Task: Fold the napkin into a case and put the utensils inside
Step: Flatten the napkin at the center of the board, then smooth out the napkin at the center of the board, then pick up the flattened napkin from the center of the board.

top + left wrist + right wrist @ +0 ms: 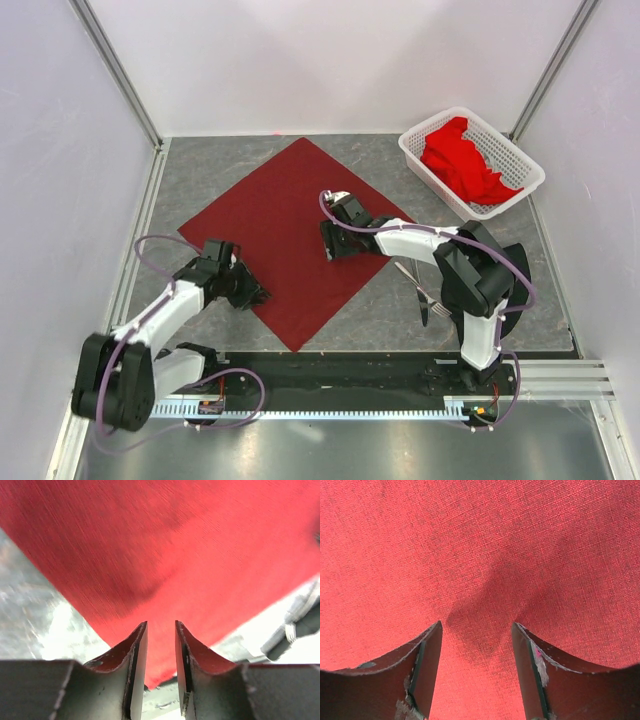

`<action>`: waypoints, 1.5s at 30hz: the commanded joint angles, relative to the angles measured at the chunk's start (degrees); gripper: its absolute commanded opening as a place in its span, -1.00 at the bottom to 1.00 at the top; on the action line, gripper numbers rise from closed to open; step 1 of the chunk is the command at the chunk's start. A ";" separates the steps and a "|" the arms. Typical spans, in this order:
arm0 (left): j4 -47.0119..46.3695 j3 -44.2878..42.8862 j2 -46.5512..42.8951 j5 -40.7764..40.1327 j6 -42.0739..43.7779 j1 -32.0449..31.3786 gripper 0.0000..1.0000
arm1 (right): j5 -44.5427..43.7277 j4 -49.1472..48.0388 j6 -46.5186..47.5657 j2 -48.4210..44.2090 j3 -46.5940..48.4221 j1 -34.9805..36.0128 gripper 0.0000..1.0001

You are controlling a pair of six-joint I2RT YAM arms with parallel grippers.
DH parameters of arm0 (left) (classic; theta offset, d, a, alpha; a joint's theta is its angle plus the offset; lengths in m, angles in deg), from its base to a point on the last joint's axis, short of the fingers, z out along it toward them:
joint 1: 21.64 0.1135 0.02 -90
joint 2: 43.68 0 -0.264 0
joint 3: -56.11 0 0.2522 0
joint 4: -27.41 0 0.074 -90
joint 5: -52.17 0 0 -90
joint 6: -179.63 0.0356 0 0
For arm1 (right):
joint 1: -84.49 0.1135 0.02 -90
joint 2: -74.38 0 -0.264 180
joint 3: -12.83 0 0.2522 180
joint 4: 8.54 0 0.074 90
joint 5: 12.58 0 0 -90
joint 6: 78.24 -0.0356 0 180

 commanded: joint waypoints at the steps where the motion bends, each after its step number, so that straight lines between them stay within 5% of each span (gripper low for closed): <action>1: 0.09 -0.46 -7.68 5.03 -2.66 -0.34 -0.26 | 0.11 -1.97 1.04 1.51 2.26 0.03 0.32; 5: 0.17 -6.78 -6.38 4.78 2.16 -0.26 -0.26 | -1.03 -2.06 1.66 4.40 3.75 0.12 0.35; 13: 0.17 -23.57 18.29 4.95 9.73 0.36 -0.37 | -1.29 -2.67 4.55 7.49 6.21 0.21 0.42; 21: -3.86 -18.86 23.87 2.49 7.99 0.36 -0.39 | -5.86 1.28 10.35 9.51 11.40 0.12 0.47; 31: -9.32 -8.82 11.14 4.60 6.58 -0.96 -0.35 | -6.31 4.98 7.90 -2.60 6.95 2.31 0.78; 40: -3.96 -10.57 -3.89 5.48 6.58 -0.87 -0.20 | -5.77 1.02 4.12 -10.08 -5.29 14.51 0.79; 45: -2.21 -11.10 -11.63 -1.45 4.56 -0.87 -0.13 | -9.12 1.63 0.87 -13.69 -9.33 20.59 0.67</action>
